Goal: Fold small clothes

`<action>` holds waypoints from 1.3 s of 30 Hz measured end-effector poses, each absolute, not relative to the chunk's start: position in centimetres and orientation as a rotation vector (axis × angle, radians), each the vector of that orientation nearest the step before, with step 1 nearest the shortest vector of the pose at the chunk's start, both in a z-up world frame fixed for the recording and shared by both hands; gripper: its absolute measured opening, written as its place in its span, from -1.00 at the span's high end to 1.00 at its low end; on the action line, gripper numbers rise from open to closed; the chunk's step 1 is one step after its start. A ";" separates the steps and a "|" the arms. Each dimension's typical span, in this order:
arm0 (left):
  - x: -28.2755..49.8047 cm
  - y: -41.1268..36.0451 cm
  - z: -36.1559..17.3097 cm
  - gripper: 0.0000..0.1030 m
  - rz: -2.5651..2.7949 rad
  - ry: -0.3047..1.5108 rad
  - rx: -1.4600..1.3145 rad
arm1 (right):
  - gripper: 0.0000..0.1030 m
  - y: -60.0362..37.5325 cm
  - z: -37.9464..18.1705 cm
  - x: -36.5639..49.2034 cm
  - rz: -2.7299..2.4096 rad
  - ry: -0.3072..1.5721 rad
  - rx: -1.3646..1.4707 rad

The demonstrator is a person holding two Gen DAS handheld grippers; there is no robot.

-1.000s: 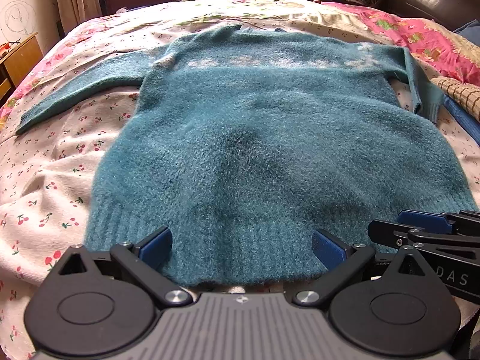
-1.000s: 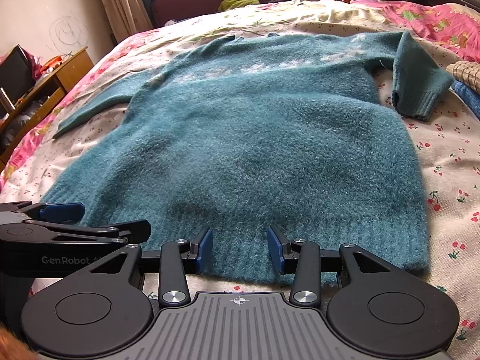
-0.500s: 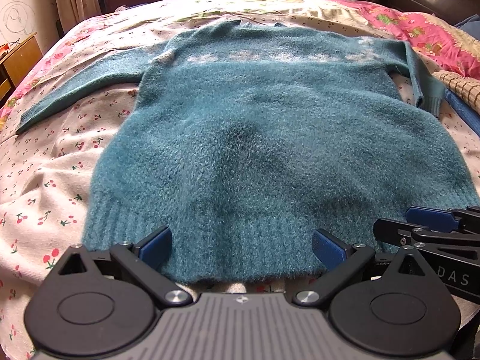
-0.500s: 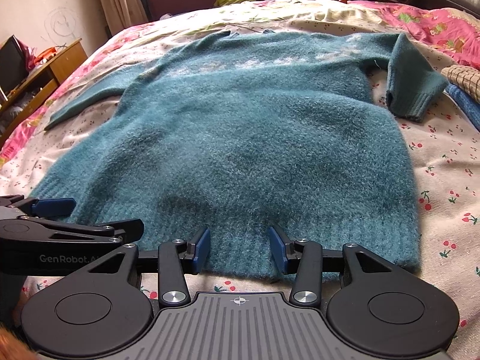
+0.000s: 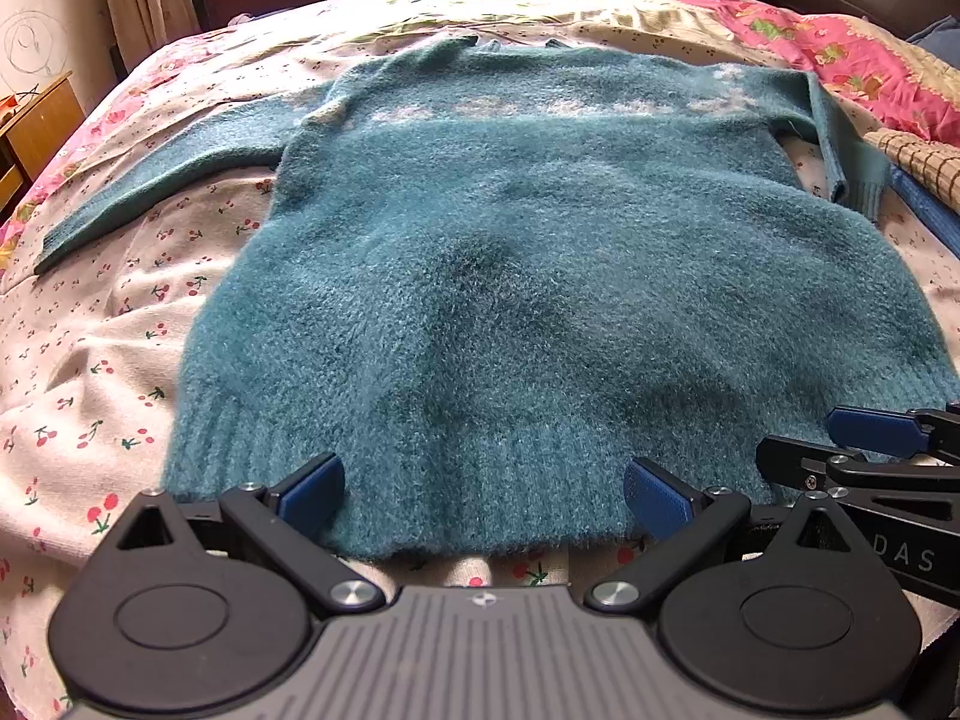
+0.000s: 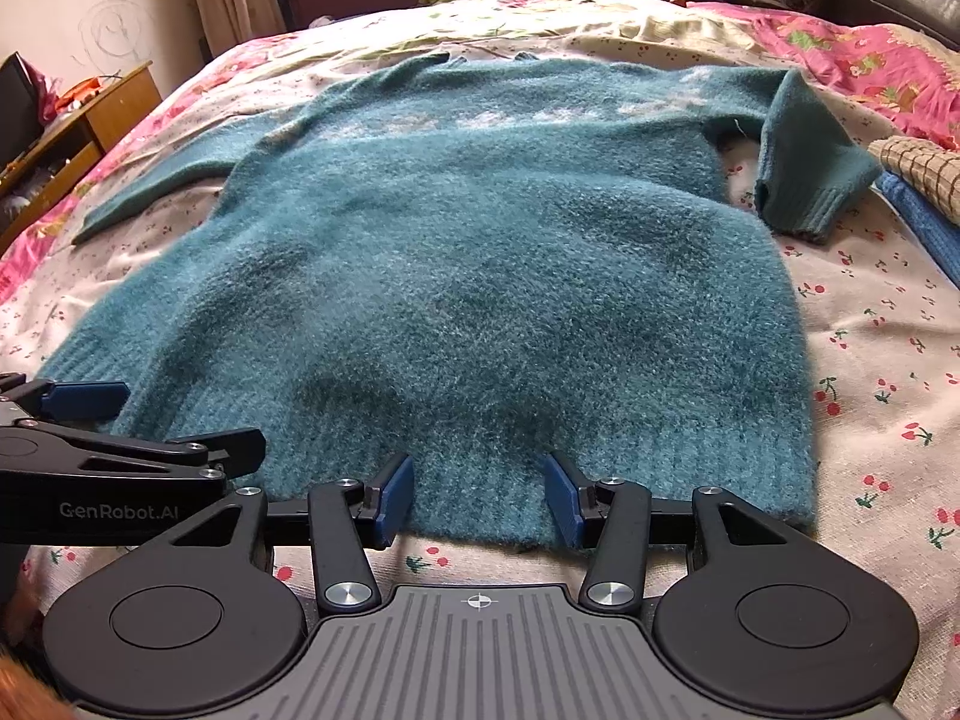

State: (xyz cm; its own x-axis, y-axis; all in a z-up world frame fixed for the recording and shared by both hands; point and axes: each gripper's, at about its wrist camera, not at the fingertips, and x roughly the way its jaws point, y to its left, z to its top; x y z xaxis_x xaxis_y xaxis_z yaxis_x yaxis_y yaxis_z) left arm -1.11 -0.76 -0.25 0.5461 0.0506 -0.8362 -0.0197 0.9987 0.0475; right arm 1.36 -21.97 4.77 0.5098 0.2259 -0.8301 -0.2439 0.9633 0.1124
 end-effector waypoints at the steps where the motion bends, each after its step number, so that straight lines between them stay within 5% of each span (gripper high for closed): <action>1: -1.1 -0.8 -0.2 -1.00 0.042 0.991 0.034 | 0.05 -22.0 4.8 1.3 0.277 0.996 -0.023; 39: -1.6 -0.8 0.9 -1.00 -0.004 0.965 0.008 | -0.05 -22.3 6.0 1.1 0.247 0.957 -0.054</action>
State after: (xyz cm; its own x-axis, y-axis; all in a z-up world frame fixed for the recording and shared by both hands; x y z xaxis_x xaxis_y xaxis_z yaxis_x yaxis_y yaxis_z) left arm -1.57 -0.76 0.90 0.5696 -0.0002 -0.8220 0.0073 1.0000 0.0048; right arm 1.11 -22.29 6.00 0.5498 0.1847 -0.8146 -0.2327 0.9705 0.0629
